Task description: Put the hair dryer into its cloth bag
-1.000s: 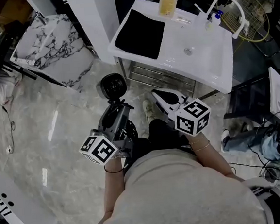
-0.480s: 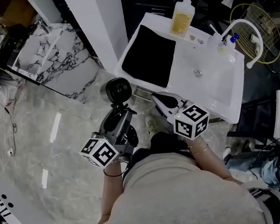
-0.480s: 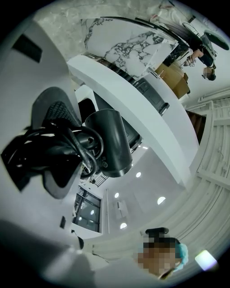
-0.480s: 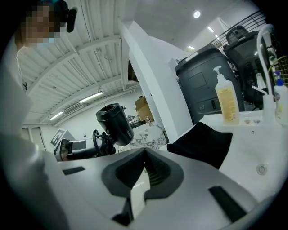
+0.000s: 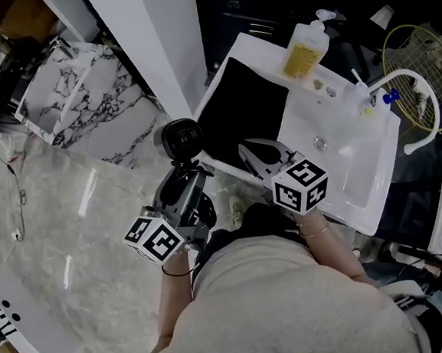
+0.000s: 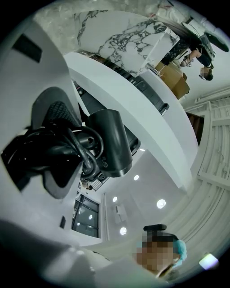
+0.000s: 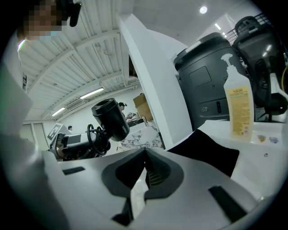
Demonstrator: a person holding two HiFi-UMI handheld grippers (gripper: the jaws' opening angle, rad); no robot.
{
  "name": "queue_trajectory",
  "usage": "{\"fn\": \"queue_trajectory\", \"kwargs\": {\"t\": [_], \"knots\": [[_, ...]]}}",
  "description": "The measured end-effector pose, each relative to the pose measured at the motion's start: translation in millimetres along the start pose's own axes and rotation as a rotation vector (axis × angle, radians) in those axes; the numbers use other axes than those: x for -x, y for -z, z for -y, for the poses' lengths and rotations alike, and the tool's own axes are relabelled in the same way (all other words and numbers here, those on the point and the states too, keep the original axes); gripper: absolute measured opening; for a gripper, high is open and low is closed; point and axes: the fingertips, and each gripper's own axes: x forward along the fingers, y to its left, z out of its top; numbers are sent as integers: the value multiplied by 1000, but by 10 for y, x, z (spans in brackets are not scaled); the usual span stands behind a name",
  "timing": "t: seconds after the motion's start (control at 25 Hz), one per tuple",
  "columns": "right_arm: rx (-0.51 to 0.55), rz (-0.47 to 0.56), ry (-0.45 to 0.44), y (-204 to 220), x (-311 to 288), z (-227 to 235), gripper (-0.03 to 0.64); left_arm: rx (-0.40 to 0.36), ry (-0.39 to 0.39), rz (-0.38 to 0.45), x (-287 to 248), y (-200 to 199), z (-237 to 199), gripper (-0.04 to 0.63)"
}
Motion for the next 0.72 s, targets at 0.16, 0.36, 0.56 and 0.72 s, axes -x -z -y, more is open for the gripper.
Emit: {"fn": "queue_trajectory", "kwargs": {"t": [0.16,0.36,0.56,0.72], "knots": [[-22,-27,-23,-5,-150,239,0,7,-29,-2,-214,-12,-73,232],[-36,-37,-32,-19,-247,357,-2,3,-58,-11,-333,-11,-142,232],[-48,-34,-14,-10,-239,428,0,-1,-64,-32,-381,-14,-183,232],[-70,0,35,-3,-167,477,0,9,-58,-55,-390,12,-218,232]]}}
